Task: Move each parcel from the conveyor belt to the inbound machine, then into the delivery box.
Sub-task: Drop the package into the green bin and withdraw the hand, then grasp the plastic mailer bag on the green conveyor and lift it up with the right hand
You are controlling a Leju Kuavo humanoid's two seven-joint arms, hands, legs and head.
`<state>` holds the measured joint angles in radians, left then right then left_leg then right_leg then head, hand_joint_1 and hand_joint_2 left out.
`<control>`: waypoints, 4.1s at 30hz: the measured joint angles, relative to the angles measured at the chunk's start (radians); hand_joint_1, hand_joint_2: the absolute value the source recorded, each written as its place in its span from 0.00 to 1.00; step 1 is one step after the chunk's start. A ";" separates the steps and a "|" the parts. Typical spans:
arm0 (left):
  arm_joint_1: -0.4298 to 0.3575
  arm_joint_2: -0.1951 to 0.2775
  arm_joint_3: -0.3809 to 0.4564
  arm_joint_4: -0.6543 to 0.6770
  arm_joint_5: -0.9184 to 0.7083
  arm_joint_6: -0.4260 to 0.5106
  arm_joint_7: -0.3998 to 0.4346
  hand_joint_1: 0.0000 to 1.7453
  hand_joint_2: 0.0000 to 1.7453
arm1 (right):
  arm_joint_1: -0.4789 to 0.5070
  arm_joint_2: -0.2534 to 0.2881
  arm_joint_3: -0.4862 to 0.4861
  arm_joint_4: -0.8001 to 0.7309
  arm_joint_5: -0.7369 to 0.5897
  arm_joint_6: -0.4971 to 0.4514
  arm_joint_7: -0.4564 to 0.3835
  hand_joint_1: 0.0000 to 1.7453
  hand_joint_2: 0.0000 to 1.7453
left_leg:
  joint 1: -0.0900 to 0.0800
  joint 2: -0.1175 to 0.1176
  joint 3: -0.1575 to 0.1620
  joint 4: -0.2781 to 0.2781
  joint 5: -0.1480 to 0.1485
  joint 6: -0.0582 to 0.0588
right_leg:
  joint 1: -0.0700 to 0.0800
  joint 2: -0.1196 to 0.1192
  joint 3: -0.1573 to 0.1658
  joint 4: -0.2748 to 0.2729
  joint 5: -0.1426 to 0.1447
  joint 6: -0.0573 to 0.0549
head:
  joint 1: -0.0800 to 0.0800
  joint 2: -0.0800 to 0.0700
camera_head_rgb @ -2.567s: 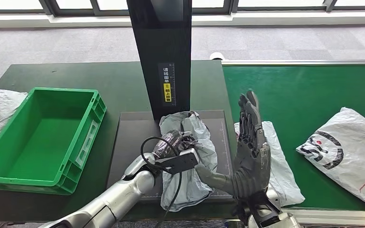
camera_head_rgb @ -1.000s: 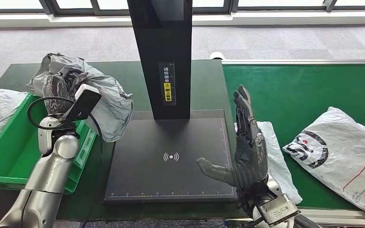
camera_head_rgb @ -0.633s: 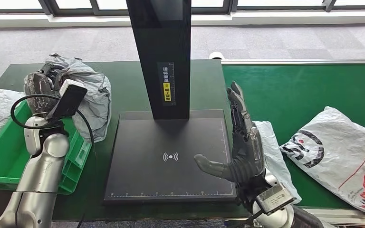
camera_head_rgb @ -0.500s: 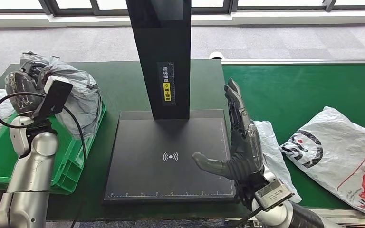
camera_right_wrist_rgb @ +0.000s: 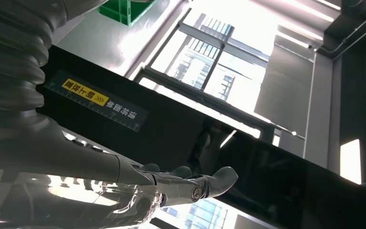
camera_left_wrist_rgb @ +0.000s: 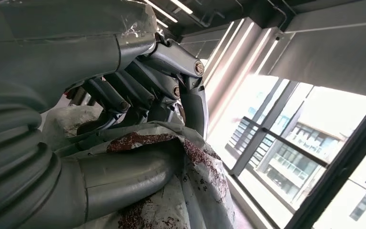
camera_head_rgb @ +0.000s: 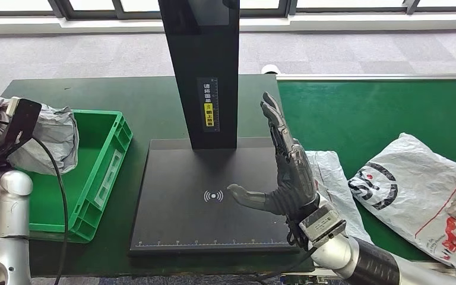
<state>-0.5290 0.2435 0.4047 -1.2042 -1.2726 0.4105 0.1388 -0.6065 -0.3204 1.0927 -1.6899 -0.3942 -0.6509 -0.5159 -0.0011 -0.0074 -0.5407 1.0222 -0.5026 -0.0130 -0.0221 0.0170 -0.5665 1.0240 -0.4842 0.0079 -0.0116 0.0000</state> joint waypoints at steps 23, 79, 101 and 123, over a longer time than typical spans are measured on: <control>-0.146 0.106 -0.026 0.553 0.108 0.005 -0.088 0.00 0.00 | -0.059 -0.050 0.010 0.017 -0.043 -0.048 0.069 0.00 1.00 | 0.000 0.001 -0.001 0.001 0.001 -0.001 | 0.001 0.000 -0.002 -0.001 0.002 -0.001 | 0.000 0.000; 0.913 -0.218 -0.610 -0.866 1.107 0.191 -0.587 0.00 0.00 | 1.001 0.151 -1.293 -0.028 1.261 0.411 0.476 0.00 1.00 | 0.001 -0.010 -0.011 0.001 -0.010 0.007 | 0.001 -0.012 0.005 -0.010 -0.007 0.006 | 0.000 0.000; 0.907 -0.217 -0.657 -0.836 1.175 0.180 -0.622 0.00 0.00 | 0.925 0.250 -1.589 0.100 1.293 0.460 0.341 0.00 1.00 | 0.000 -0.005 -0.005 0.001 -0.009 0.007 | 0.000 -0.008 0.008 -0.010 -0.005 0.006 | 0.000 0.000; 0.850 -0.211 -0.676 -0.766 1.176 0.179 -0.613 0.00 0.00 | 0.706 0.086 -1.423 0.516 1.275 0.394 0.441 0.00 1.00 | 0.000 -0.005 -0.001 0.001 -0.007 0.009 | 0.000 -0.007 0.008 -0.010 -0.004 0.008 | 0.000 0.000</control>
<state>0.3213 0.0325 -0.2712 -1.9705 -0.0962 0.5891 -0.4745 0.0994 -0.2346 -0.3305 -1.1743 0.8807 -0.2568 -0.0746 -0.0013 -0.0122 -0.5413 1.0234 -0.5097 -0.0036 -0.0223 0.0096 -0.5584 1.0145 -0.4879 0.0159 -0.0114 0.0000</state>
